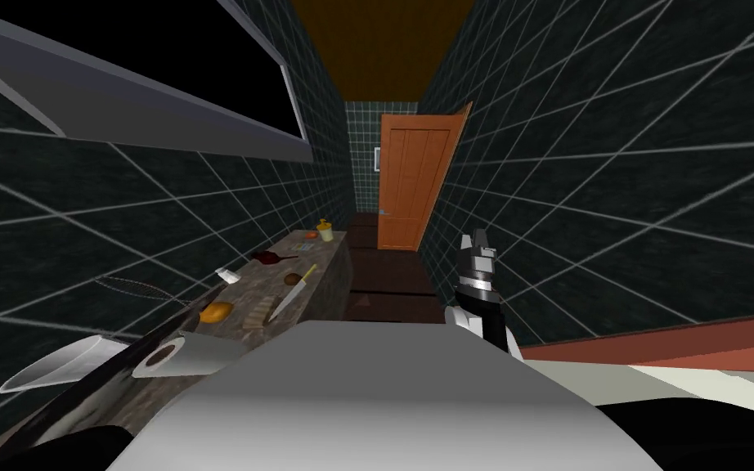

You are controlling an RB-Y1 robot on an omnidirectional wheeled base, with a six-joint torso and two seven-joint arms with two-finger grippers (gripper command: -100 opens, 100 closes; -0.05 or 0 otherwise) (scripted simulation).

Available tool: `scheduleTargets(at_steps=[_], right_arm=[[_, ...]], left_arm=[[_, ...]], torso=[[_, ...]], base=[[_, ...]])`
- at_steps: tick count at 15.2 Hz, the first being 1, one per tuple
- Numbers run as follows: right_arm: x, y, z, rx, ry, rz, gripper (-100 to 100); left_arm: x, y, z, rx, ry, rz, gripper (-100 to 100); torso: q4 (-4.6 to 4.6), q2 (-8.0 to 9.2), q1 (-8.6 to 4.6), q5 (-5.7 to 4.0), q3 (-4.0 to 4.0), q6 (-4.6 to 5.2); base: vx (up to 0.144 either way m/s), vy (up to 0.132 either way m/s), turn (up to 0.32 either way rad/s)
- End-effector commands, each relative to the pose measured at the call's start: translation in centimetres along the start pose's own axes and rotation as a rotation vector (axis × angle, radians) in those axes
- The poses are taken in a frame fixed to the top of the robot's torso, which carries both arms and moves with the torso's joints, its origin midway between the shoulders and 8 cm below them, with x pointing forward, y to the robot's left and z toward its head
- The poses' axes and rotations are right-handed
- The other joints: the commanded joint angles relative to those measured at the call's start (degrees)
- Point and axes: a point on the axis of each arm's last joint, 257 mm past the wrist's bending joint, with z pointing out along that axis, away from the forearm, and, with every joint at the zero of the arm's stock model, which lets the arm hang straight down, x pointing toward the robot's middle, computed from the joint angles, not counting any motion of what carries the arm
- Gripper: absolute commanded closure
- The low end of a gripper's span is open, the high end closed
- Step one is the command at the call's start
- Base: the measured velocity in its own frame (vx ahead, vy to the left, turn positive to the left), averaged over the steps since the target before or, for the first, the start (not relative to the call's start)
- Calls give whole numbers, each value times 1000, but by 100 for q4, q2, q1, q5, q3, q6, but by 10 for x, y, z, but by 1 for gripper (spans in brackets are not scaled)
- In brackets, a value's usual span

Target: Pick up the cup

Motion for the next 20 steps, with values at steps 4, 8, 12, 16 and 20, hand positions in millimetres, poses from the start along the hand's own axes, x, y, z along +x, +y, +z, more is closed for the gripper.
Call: scheduleTargets(at_steps=[4,8,12,16,20], right_arm=[[0,0,0,0,0,0,0],[0,0,0,0,0,0,0],[0,0,0,0,0,0,0],[0,0,0,0,0,0,0],[0,0,0,0,0,0,0]], left_arm=[[-9,32,-51,-118,1,-21,-100],[-14,42,-70,-162,0,-26,-100],[-23,59,-106,-241,2,-44,-100],[-25,57,-91,-224,15,-72,-100],[-24,57,-84,-216,17,-73,-100]], torso=[[0,9,-3,-1,3,0],[4,16,-3,-1,9,-1],[3,14,4,2,8,0],[0,-2,18,6,-2,0],[26,43,20,24,31,13]], base=[[229,13,0],[191,14,6],[215,30,16],[249,53,52],[104,32,40]])
